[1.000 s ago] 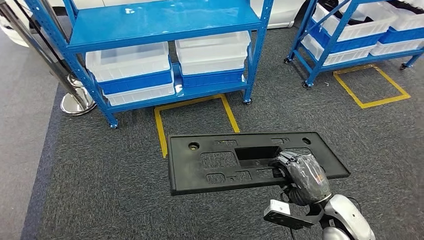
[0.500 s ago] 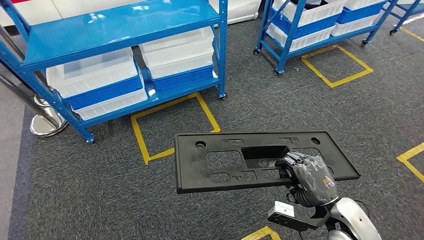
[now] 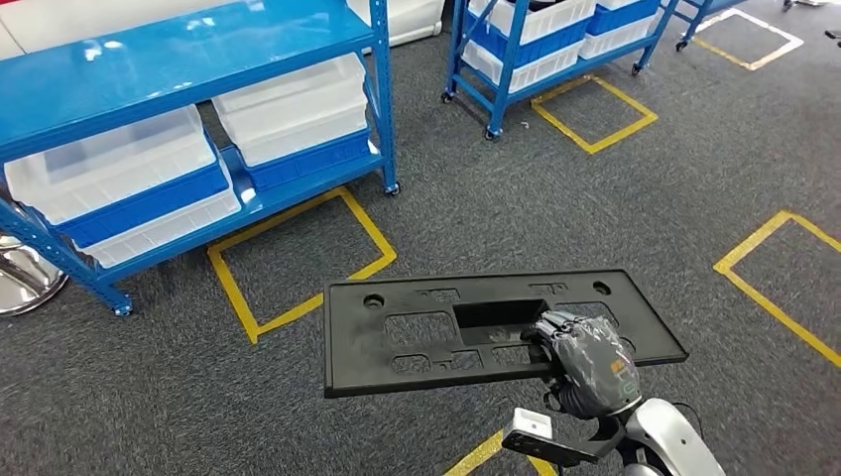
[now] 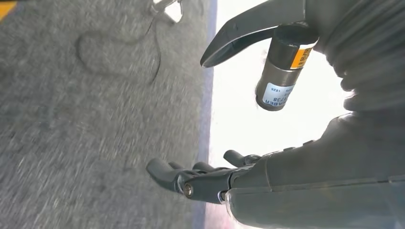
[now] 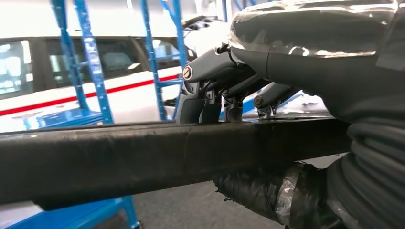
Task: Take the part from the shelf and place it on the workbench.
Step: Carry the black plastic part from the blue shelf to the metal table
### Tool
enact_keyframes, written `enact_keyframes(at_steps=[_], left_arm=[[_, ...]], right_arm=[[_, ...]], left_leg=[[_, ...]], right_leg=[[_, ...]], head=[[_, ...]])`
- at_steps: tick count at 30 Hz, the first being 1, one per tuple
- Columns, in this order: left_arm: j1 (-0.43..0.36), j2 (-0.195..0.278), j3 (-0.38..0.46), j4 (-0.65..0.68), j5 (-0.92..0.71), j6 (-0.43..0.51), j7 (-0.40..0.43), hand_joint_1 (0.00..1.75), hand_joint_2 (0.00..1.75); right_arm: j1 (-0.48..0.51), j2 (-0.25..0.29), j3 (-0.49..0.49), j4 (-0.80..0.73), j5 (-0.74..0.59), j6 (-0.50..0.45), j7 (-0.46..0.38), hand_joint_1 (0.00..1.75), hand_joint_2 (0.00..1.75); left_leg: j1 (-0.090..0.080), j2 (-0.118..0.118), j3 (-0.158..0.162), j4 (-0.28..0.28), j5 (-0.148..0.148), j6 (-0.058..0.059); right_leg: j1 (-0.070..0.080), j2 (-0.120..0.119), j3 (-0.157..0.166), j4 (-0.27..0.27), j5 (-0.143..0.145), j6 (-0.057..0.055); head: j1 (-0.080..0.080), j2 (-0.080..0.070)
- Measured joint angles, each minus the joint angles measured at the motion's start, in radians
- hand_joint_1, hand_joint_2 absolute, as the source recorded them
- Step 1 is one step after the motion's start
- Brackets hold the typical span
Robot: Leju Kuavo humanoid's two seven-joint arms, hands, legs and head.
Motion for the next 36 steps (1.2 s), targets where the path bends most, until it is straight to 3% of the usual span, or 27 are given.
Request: enact_keyframes(at_steps=[2,3,5,7,9,11,13,15,17,18,19,20,22,24,26,27,29,31,33,34,36], left_arm=[[0.001,0.0,0.0,0.0,0.0,0.0,0.001,0.0,1.75],[0.002,0.0,0.0,0.0,0.0,0.0,0.001,0.0,1.75],[0.001,0.0,0.0,0.0,0.0,0.0,0.002,0.0,1.75],[0.0,0.0,0.0,0.0,0.0,0.0,0.002,0.0,1.75],[0.0,0.0,0.0,0.0,0.0,0.0,0.002,0.0,1.75],[-0.003,0.0,0.0,0.0,0.0,0.0,0.002,0.0,1.75],[-0.004,0.0,0.0,0.0,0.0,0.0,0.002,0.0,1.75],[-0.001,0.0,0.0,0.0,0.0,0.0,0.002,0.0,1.75],[0.0,0.0,0.0,0.0,0.0,0.0,0.003,0.0,1.75],[0.001,0.0,0.0,0.0,0.0,0.001,0.003,0.0,1.75],[0.001,0.0,0.0,0.0,0.0,0.001,0.002,0.0,1.75],[0.002,0.0,0.0,0.0,0.0,0.002,0.002,0.0,1.75],[0.004,0.0,0.0,0.0,0.0,0.005,-0.001,0.0,1.75],[0.004,0.0,0.0,0.0,0.0,0.005,-0.004,0.0,1.75],[0.001,0.0,0.0,0.0,0.001,0.006,-0.007,0.0,1.75],[0.001,0.0,0.0,0.0,0.001,0.006,-0.009,0.0,1.75],[0.002,0.0,0.0,0.0,0.001,0.007,-0.012,0.0,1.75],[0.003,0.0,0.0,0.0,0.0,0.008,-0.014,0.0,1.75],[0.003,0.0,0.0,0.0,0.0,0.009,-0.015,0.0,1.75],[0.003,0.0,0.0,0.0,0.0,0.009,-0.016,0.0,1.75],[0.002,0.0,0.0,0.0,0.0,0.01,-0.017,0.0,1.75]], right_arm=[[-0.002,0.005,0.006,0.005,0.0,0.001,0.002,1.75,1.75],[-0.002,0.006,0.008,0.008,0.0,0.001,0.002,1.75,1.75],[-0.002,0.007,0.01,0.011,0.0,0.002,0.002,1.75,1.75],[-0.005,0.008,0.01,0.013,0.0,0.002,0.002,1.75,1.75],[-0.009,0.01,0.011,0.014,-0.001,0.002,0.002,1.75,1.75],[-0.011,0.011,0.012,0.017,-0.005,0.002,0.002,1.75,1.75],[-0.014,0.012,0.015,0.021,-0.014,0.002,0.002,1.75,1.75],[-0.02,0.013,0.022,0.026,-0.023,0.003,0.003,1.75,1.75],[-0.022,0.014,0.029,0.032,-0.028,0.003,0.003,1.75,1.75],[-0.021,0.013,0.031,0.035,-0.03,0.002,0.003,1.75,1.75],[-0.019,0.013,0.032,0.037,-0.031,0.002,0.003,1.75,1.75],[-0.018,0.011,0.032,0.038,-0.033,0.001,0.003,1.75,1.75],[-0.017,0.004,0.032,0.038,-0.038,-0.003,0.001,1.75,1.75],[-0.015,-0.006,0.031,0.038,-0.044,-0.005,-0.003,1.75,1.75],[-0.009,-0.019,0.031,0.038,-0.049,-0.006,-0.007,1.75,1.75],[-0.005,-0.026,0.03,0.038,-0.052,-0.006,-0.009,1.75,1.75],[-0.001,-0.04,0.027,0.037,-0.058,-0.006,-0.014,1.75,1.75],[0.002,-0.054,0.02,0.036,-0.068,-0.007,-0.019,1.75,1.75],[0.01,-0.067,0.01,0.036,-0.078,-0.006,-0.026,1.75,1.75],[0.014,-0.074,0.005,0.036,-0.082,-0.006,-0.029,1.75,1.75],[0.018,-0.085,-0.005,0.036,-0.086,-0.006,-0.033,1.75,1.75]], left_leg=[[-0.003,0.027,-0.004,0.001,0.0,0.001],[-0.003,0.04,-0.004,0.002,-0.001,0.0],[-0.003,0.063,-0.002,0.004,-0.004,-0.004],[-0.008,0.083,0.001,0.008,-0.012,-0.013],[-0.013,0.102,0.003,0.011,-0.017,-0.023],[-0.013,0.114,0.007,0.013,-0.024,-0.032],[-0.009,0.078,-0.003,0.047,-0.054,-0.043],[-0.005,0.024,-0.05,0.154,-0.116,-0.049],[-0.004,0.009,-0.107,0.274,-0.16,-0.052],[-0.003,0.007,-0.12,0.294,-0.155,-0.052],[-0.002,0.005,-0.114,0.276,-0.13,-0.052],[0.0,-0.002,-0.092,0.222,-0.091,-0.051],[0.006,-0.051,-0.04,0.096,-0.034,-0.047],[0.007,-0.086,-0.017,0.039,-0.024,-0.042],[0.006,-0.068,-0.015,0.031,-0.02,-0.033],[0.006,-0.055,-0.012,0.024,-0.014,-0.026],[0.009,-0.026,-0.008,0.01,-0.004,-0.011],[0.003,0.001,-0.01,0.008,-0.002,-0.004],[-0.001,0.029,-0.011,0.008,-0.004,-0.004],[-0.002,0.042,-0.01,0.009,-0.005,-0.004],[-0.003,0.065,-0.005,0.009,-0.01,-0.009]], right_leg=[[-0.003,-0.02,-0.044,0.106,-0.042,0.005],[-0.004,-0.024,-0.043,0.113,-0.037,0.006],[-0.004,-0.044,0.018,0.016,0.017,0.003],[0.005,-0.089,0.092,-0.114,0.058,-0.007],[0.015,-0.106,0.112,-0.16,0.062,-0.018],[0.014,-0.082,0.109,-0.163,0.066,-0.027],[0.008,-0.06,0.11,-0.17,0.071,-0.038],[0.005,-0.039,0.108,-0.173,0.074,-0.047],[0.005,-0.014,0.105,-0.17,0.075,-0.049],[0.006,0.0,0.105,-0.167,0.075,-0.049],[0.005,0.014,0.104,-0.165,0.075,-0.049],[0.005,0.028,0.104,-0.161,0.074,-0.048],[0.005,0.054,0.099,-0.153,0.073,-0.041],[0.003,0.076,0.089,-0.149,0.077,-0.027],[0.0,0.099,0.082,-0.153,0.085,-0.011],[0.0,0.093,0.078,-0.15,0.084,-0.005],[0.002,0.046,0.052,-0.098,0.05,0.003],[0.002,-0.007,-0.003,0.023,-0.014,0.01],[-0.001,-0.021,-0.038,0.107,-0.042,0.016],[-0.002,-0.024,-0.029,0.096,-0.029,0.017],[-0.002,-0.051,0.042,-0.024,0.028,0.015]], head=[[0.0,0.0],[0.0,0.0],[0.0,0.0],[0.0,0.0],[-0.001,0.0],[-0.001,0.0],[-0.001,0.0],[-0.001,0.0],[-0.001,0.0],[-0.001,0.0],[-0.001,0.0],[-0.001,0.0],[-0.001,0.0],[-0.001,0.0],[-0.001,0.0],[0.0,0.0],[0.003,0.0],[0.006,0.0],[0.006,0.0],[0.006,0.0],[0.006,0.0]])
